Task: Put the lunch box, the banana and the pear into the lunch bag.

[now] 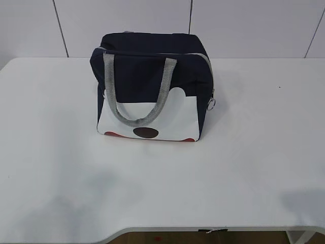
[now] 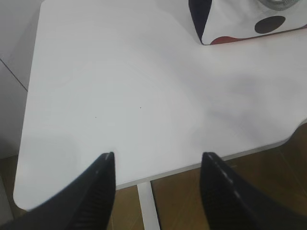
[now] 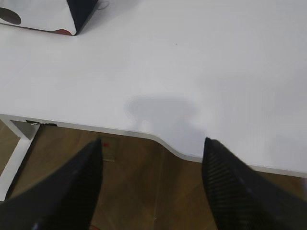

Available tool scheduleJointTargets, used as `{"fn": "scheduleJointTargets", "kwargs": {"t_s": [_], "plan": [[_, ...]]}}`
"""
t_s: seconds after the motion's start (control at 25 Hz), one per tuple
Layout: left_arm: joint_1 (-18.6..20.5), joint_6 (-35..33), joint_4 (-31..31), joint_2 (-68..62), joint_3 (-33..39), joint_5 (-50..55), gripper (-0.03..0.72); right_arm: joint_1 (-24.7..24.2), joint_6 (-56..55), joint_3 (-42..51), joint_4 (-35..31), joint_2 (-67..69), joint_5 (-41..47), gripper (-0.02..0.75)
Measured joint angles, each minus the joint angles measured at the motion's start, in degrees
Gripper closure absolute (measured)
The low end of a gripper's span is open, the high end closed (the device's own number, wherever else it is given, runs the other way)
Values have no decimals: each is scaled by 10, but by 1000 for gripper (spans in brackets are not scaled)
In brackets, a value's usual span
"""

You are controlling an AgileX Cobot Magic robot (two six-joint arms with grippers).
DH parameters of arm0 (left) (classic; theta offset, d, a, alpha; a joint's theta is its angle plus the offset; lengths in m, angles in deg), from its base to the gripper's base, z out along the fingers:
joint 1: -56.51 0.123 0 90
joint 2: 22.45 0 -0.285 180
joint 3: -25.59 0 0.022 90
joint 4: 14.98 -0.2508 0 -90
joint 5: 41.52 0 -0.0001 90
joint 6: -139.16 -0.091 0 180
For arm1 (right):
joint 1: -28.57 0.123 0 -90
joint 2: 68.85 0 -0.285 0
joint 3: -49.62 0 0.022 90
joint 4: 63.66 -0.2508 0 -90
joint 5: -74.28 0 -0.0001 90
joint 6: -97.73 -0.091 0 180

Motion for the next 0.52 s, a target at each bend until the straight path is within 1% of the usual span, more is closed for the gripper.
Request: {"fn": "scheduleJointTargets", "kwargs": {"t_s": [0.52], "plan": [[0, 0, 0, 0, 0, 0, 266, 0, 0, 0, 0, 0, 0, 218]]}}
